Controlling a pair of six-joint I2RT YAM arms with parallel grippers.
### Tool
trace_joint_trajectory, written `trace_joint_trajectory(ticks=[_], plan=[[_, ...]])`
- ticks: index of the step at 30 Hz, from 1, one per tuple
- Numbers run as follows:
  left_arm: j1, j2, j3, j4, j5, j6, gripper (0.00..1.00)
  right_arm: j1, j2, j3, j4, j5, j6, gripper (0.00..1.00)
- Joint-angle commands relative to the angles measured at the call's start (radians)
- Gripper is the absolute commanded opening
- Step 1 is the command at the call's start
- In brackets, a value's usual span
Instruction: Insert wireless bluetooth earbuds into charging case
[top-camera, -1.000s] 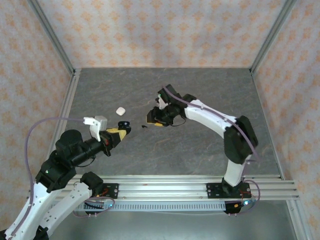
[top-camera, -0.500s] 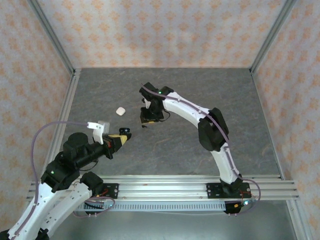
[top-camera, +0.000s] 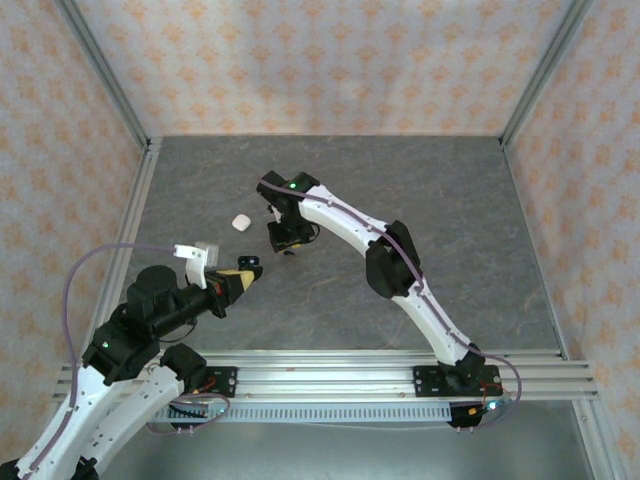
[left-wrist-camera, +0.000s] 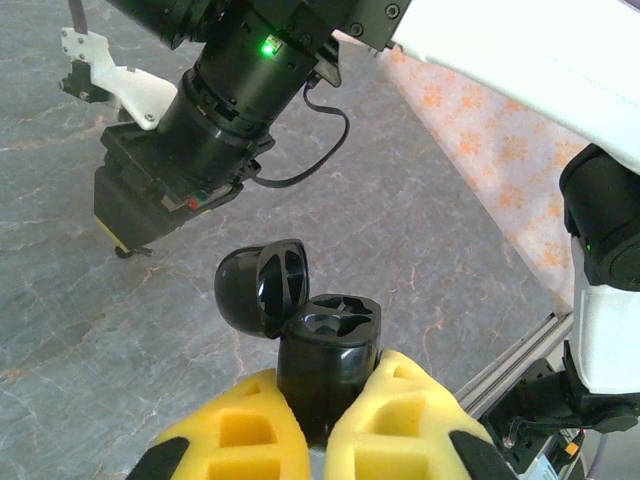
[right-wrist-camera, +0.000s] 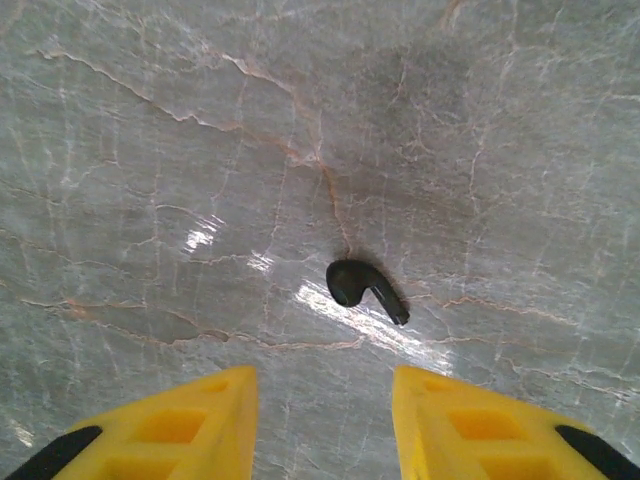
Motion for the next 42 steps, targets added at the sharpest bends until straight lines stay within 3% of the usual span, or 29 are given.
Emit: trace_joint_trajectory(ticks=[1, 17, 42], plan=[[0.006, -0.007, -0.001, -0.006, -0.023, -0.008, 0.00, -0.001, 0.026, 0.012, -0.012, 0.003, 0.026, 0.40], [0.007, -0.087, -0.011, -0.073, -0.074, -0.033, 0.00, -0.044, 0.004, -0.086, 0.084, -0.055, 0.114, 0.55], [0.007, -0.092, -0.021, -0.075, -0.068, -0.043, 0.00, -0.020, -0.118, -0.377, 0.322, -0.258, 0.280, 0.51]])
